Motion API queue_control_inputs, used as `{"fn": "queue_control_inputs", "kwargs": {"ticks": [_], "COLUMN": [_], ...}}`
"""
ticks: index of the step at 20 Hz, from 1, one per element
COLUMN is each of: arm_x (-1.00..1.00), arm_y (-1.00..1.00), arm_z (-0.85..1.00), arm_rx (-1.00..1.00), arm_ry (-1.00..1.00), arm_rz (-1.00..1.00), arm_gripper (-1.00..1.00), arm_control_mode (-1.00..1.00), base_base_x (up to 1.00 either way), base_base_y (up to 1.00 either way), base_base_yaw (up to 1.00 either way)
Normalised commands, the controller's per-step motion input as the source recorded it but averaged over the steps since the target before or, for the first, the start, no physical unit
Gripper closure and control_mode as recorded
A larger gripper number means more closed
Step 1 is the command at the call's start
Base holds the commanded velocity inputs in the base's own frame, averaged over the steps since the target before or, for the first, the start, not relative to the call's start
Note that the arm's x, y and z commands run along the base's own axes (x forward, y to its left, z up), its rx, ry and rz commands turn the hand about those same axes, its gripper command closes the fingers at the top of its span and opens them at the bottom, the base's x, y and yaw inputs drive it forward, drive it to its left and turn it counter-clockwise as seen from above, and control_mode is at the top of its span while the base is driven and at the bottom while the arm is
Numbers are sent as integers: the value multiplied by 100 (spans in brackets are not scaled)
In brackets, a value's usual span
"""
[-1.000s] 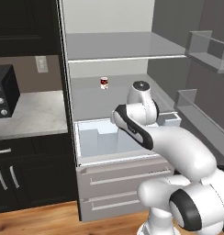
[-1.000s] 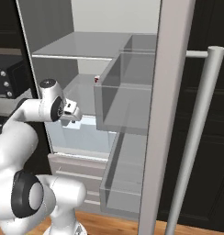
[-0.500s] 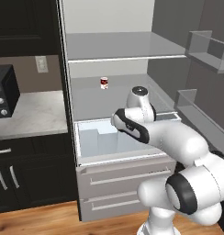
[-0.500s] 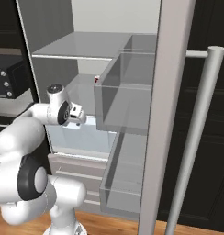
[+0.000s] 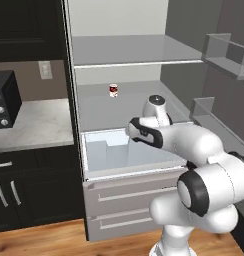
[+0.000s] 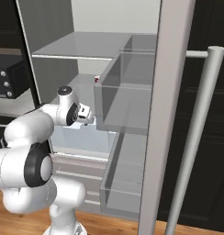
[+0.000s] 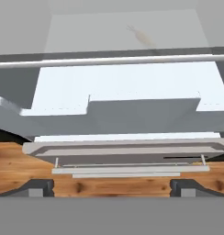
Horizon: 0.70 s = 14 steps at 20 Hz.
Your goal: Fully open the fridge drawer.
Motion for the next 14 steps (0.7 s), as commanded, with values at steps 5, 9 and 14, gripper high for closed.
{"fn": "queue_control_inputs", "kwargs": {"ticks": [5, 9, 14], "arm_x": [31, 35, 31], "arm_y": [-14, -5, -2], "arm_z": [-15, -23, -36], "arm_rx": [0, 0, 0], "arm_ry": [-1, -8, -4], "arm_rz": [0, 0, 0], "arm_gripper": [-100, -100, -100], "arm_control_mode": [-100, -100, -100], "base_base_x": [0, 0, 0], "base_base_y": [0, 0, 0], "base_base_yaw": [0, 0, 0]}}
